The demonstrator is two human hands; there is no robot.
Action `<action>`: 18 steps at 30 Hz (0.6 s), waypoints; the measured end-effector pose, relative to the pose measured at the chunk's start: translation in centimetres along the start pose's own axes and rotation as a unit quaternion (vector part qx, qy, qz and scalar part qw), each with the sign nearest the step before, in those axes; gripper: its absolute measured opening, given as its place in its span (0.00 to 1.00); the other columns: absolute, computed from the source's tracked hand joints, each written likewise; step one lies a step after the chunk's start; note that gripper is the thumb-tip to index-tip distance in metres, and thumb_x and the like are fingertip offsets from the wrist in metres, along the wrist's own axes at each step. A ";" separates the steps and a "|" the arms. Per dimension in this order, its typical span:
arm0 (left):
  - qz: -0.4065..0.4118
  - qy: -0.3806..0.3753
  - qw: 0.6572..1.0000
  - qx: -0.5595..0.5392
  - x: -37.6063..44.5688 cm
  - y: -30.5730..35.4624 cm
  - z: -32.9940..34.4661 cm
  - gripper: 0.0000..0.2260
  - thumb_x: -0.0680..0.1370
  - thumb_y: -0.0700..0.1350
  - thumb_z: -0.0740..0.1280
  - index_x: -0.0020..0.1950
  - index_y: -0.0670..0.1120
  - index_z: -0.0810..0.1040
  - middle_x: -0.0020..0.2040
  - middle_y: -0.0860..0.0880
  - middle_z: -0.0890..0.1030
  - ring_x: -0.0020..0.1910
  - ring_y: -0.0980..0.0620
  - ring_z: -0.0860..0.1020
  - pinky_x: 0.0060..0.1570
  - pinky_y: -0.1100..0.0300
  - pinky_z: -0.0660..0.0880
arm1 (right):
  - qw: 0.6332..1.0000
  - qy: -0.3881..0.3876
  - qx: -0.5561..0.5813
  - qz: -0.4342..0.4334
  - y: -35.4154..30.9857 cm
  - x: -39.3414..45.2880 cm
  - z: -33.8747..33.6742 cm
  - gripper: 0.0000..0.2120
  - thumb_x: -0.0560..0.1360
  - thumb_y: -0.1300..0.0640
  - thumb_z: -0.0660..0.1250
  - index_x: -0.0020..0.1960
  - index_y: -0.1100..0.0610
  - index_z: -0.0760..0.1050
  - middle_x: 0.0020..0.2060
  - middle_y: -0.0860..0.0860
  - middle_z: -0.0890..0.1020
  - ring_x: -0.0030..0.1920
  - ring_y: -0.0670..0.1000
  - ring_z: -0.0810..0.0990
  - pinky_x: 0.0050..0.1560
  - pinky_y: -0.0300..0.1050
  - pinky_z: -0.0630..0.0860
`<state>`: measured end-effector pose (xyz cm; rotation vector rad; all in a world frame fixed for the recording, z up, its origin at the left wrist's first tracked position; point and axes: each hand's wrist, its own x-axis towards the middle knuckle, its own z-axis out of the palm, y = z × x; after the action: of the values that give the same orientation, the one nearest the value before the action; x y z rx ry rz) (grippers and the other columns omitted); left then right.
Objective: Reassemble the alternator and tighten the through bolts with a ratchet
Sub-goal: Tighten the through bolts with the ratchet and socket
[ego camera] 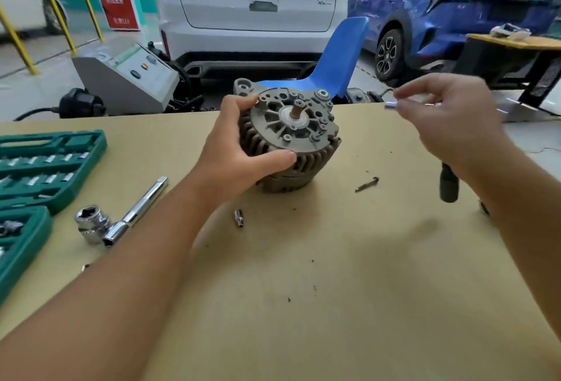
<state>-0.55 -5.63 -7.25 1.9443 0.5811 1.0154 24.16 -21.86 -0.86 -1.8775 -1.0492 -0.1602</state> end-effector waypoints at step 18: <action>0.024 0.026 0.999 -0.012 -0.9 -1.3 -0.8 0.28 0.73 0.56 0.68 0.74 0.59 0.68 0.64 0.69 0.76 0.69 0.62 0.73 0.57 0.70 0.75 | 0.922 -0.284 -0.252 -0.077 5.8 -1.6 3.8 0.05 0.79 0.48 0.71 0.45 0.48 0.79 0.44 0.43 0.71 0.46 0.51 0.76 0.46 0.47 0.73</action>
<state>-1.76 -5.19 -8.49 1.9233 0.5505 1.1011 26.15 -20.96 -7.59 -2.3797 -1.6753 0.0383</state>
